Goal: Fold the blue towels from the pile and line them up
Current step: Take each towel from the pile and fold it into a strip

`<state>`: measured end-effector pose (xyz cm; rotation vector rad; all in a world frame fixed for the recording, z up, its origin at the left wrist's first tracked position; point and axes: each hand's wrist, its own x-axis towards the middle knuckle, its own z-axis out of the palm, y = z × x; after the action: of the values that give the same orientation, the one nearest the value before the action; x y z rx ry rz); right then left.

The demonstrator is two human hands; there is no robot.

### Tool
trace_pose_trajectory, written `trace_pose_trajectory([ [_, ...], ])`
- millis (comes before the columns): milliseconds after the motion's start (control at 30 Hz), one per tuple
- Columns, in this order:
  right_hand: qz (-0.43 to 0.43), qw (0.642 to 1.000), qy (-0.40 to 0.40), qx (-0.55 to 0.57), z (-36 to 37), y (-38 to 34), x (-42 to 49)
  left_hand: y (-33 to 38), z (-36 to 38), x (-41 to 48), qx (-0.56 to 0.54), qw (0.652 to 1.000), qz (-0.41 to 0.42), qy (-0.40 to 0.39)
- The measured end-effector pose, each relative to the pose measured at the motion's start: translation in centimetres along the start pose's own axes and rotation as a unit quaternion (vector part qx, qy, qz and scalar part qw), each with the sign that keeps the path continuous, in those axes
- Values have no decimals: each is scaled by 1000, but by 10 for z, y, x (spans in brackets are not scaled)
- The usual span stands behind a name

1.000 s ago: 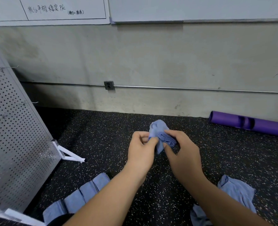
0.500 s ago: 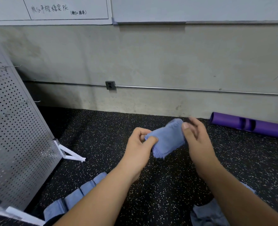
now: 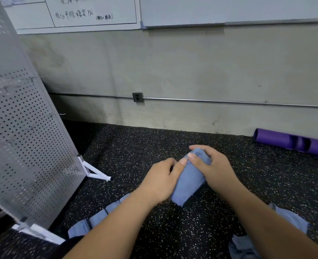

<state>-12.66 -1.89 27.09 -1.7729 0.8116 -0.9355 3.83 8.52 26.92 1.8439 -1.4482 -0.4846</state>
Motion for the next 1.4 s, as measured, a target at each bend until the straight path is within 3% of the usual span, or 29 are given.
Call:
trace_pose_trajectory([
  [133, 118, 983, -35, 134, 25, -1, -3, -17, -10, -9, 0, 996, -44, 82],
  [367, 76, 991, -84, 72, 78, -8, -15, -42, -18, -60, 4, 992, -117, 43],
  [567, 227, 947, -211, 84, 142, 6, -34, -71, -11, -110, -113, 947, -248, 172],
  [633, 217, 945, -234, 63, 163, 7, -43, -83, -13, -127, -130, 931, -278, 199],
  [767, 159, 963, -215, 27, 192, 12, -48, -116, -23, -150, -191, 928, -276, 162],
  [867, 174, 961, -213, 20, 208, 24, -46, -142, -33, -163, -256, 933, -227, 115],
  [933, 216, 943, -250, 39, 219, 30, -46, -156, -36, -169, -285, 926, -208, 133],
  [1067, 268, 894, -352, 76, 241, 33, -50, -186, -37, -165, -333, 890, -248, 189],
  [1233, 230, 916, -322, 68, 266, 58, -42, -220, -36, -158, -336, 891, -271, 143],
  [1400, 223, 906, -360, 21, 292, 92, -34, -266, -16, -157, -315, 879, -326, 149],
])
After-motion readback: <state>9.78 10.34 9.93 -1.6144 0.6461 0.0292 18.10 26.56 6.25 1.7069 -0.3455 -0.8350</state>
